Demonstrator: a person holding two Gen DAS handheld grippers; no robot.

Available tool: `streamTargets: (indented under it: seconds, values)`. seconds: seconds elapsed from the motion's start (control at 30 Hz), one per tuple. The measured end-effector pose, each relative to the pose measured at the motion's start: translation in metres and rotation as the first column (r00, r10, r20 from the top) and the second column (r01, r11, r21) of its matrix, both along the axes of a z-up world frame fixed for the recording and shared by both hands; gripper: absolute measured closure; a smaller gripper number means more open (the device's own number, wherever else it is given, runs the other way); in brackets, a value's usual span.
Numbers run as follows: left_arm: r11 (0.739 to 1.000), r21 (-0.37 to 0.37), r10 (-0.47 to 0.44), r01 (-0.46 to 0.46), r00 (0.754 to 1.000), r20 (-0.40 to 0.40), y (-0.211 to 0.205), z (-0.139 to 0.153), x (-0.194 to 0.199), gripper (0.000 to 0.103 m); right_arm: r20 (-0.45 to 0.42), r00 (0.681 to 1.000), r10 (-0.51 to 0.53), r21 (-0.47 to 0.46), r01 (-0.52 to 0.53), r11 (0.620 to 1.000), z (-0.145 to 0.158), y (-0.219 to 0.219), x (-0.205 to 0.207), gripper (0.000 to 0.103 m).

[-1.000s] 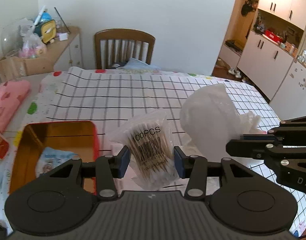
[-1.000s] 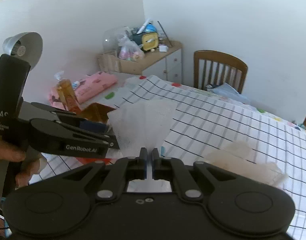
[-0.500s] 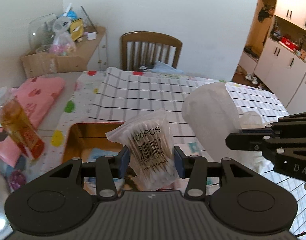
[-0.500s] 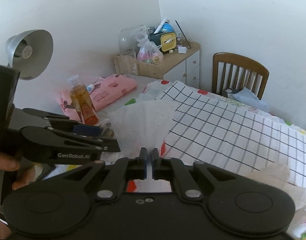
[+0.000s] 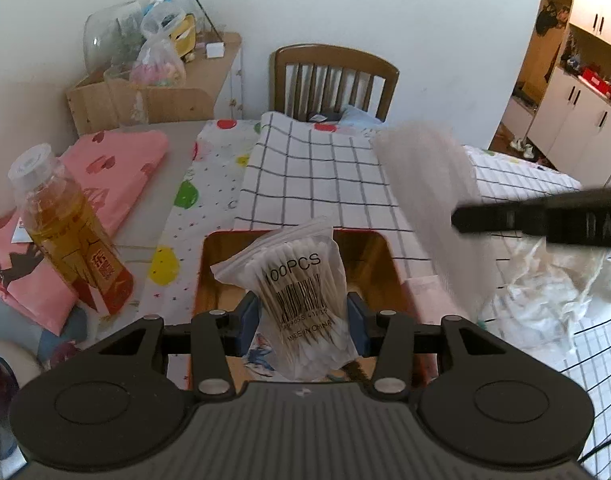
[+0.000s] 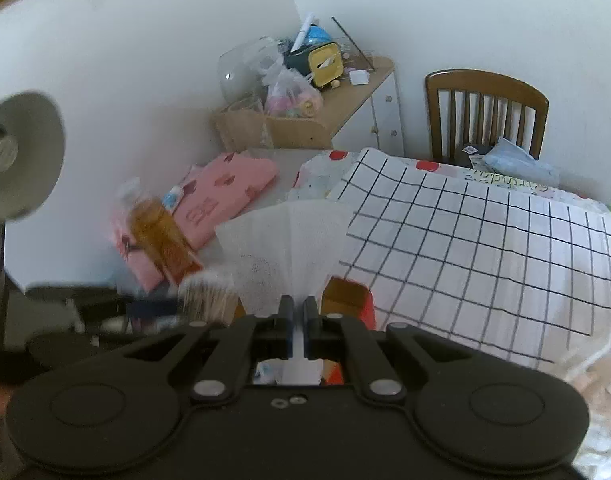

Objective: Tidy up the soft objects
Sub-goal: 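Carry the swab bag with the left tool while the right tool carries the mesh bag to the tin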

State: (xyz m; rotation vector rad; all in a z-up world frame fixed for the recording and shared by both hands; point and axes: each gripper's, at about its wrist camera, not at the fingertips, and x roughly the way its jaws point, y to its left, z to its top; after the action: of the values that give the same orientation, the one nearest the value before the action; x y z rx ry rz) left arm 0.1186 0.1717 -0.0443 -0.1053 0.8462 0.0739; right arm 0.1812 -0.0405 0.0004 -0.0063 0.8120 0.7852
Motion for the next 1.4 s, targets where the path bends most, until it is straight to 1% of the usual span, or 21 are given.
streamTargets:
  seconds: [0.23, 0.3, 0.37, 0.43, 0.57, 0.7, 0.8, 1.0, 1.13, 1.3, 1.4]
  values:
    - [1.000, -0.010, -0.006, 0.005, 1.000, -0.004, 0.017, -0.002, 0.008, 0.057, 0.050, 0.999, -0.014, 0.012, 0.013, 1.000, 0.018, 0.027, 0.019, 0.099]
    - [1.000, -0.006, -0.012, 0.012, 1.000, -0.003, 0.019, -0.003, 0.011, 0.057, 0.053, 0.999, -0.005, 0.004, 0.005, 1.000, 0.017, 0.033, 0.021, 0.099]
    - [1.000, 0.003, -0.019, 0.019, 1.000, -0.007, 0.020, -0.006, 0.014, 0.057, 0.051, 0.999, 0.000, -0.023, 0.002, 1.000, 0.008, 0.038, 0.021, 0.099]
    - [1.000, 0.002, -0.027, 0.027, 0.999, -0.020, 0.021, -0.011, 0.017, 0.057, 0.024, 1.000, 0.001, -0.053, 0.000, 0.999, -0.008, 0.043, 0.021, 0.099]
    - [0.999, 0.009, -0.048, 0.048, 0.997, -0.067, 0.018, -0.030, 0.024, 0.057, -0.022, 1.000, 0.001, -0.137, -0.004, 0.991, -0.044, 0.051, 0.017, 0.099]
    - [0.997, 0.013, -0.072, 0.074, 0.991, -0.115, 0.012, -0.050, 0.029, 0.057, -0.052, 0.999, 0.010, -0.194, -0.020, 0.981, -0.068, 0.056, 0.012, 0.099]
    - [0.996, 0.012, -0.088, 0.090, 0.987, -0.137, 0.007, -0.061, 0.030, 0.057, -0.060, 0.998, 0.014, -0.235, -0.028, 0.972, -0.079, 0.061, 0.010, 0.098]
    - [0.995, 0.012, -0.098, 0.101, 0.982, -0.164, 0.004, -0.073, 0.035, 0.057, -0.074, 0.997, 0.000, -0.275, -0.020, 0.961, -0.092, 0.064, 0.013, 0.095]
    - [0.994, 0.017, -0.100, 0.104, 0.978, -0.184, 0.001, -0.082, 0.037, 0.057, -0.078, 0.997, 0.006, -0.278, -0.027, 0.960, -0.094, 0.065, 0.015, 0.087]
    - [0.995, 0.000, -0.093, 0.095, 0.975, -0.202, 0.003, -0.087, 0.042, 0.056, -0.073, 0.997, 0.033, -0.284, -0.052, 0.957, -0.095, 0.065, 0.015, 0.085]
    - [0.996, -0.003, -0.093, 0.094, 0.975, -0.204, 0.003, -0.088, 0.043, 0.056, -0.070, 0.996, 0.046, -0.274, -0.063, 0.960, -0.092, 0.063, 0.014, 0.080]
